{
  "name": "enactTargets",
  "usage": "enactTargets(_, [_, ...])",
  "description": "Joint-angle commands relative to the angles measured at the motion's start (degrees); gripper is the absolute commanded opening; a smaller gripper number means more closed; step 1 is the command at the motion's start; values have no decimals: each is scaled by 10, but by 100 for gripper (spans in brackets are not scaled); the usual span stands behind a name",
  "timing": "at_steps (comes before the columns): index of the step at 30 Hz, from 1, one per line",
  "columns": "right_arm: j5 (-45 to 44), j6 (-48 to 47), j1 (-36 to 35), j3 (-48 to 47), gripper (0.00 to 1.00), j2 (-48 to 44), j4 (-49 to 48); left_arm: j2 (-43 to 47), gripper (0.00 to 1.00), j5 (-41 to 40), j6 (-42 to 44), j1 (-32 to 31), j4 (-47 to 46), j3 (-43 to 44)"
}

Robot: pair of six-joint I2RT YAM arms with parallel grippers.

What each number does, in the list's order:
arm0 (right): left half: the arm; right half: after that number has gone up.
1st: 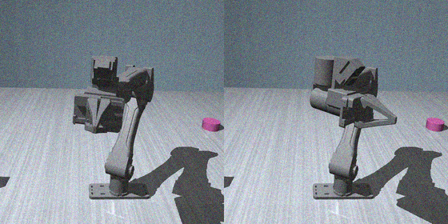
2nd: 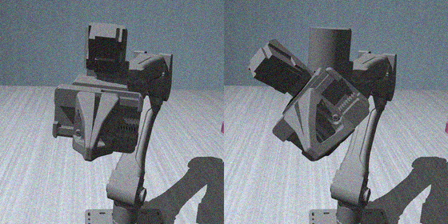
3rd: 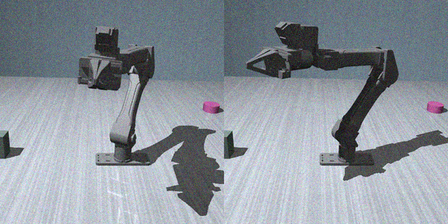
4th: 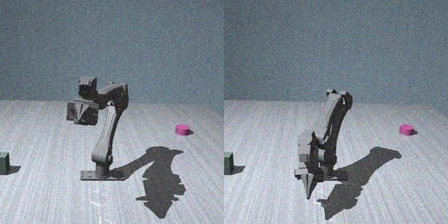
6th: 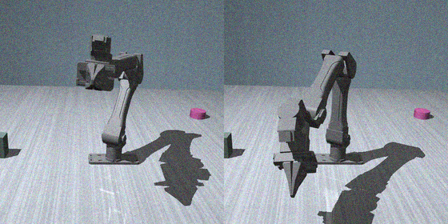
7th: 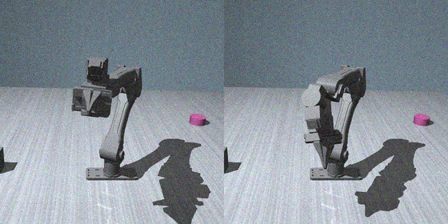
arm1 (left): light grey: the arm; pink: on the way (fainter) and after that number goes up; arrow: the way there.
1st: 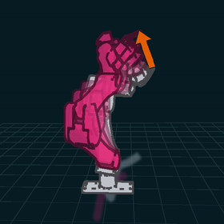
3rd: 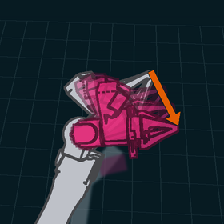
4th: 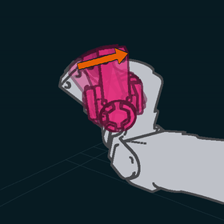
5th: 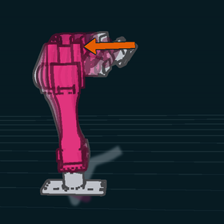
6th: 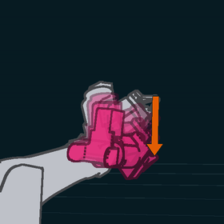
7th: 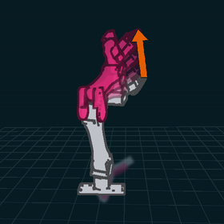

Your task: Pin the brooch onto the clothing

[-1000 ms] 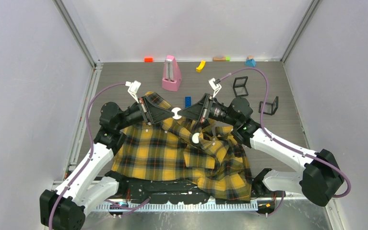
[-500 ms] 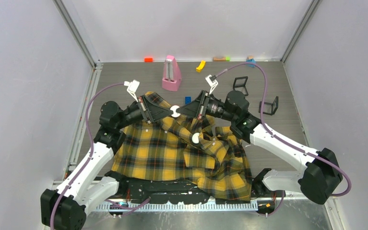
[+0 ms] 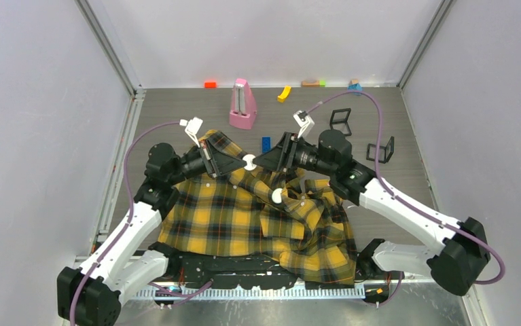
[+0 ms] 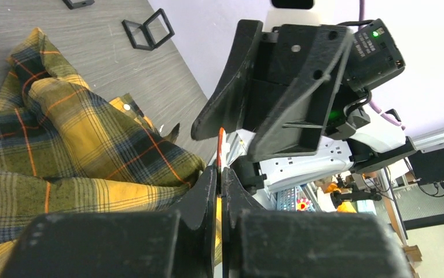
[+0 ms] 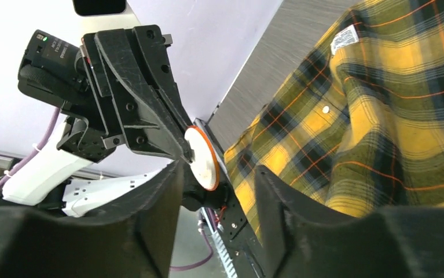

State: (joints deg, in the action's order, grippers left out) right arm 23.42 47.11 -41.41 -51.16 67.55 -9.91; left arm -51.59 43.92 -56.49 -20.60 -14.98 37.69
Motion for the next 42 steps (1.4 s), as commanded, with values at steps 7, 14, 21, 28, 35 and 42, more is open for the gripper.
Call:
enactTargets(7, [-78,-153,-11,15,66,-153,243,25,0,-5,45,-4,57,-12])
enactTargets(14, [-106,-163,-37,59,68,-186,300,43,0,-2,54,-4,78,-29])
enactTargets(21, [-177,-171,-78,58,44,-133,295,60,0,14,87,-4,121,-28])
enactTargets(28, [-330,-128,-80,40,1,-71,202,86,0,26,148,-6,179,-32])
enactTargets(35, [-454,-122,-79,-52,1,58,150,95,0,-28,112,-51,118,-69])
enactTargets(42, [-440,-154,-74,-101,21,89,164,65,0,-126,71,-109,57,-88])
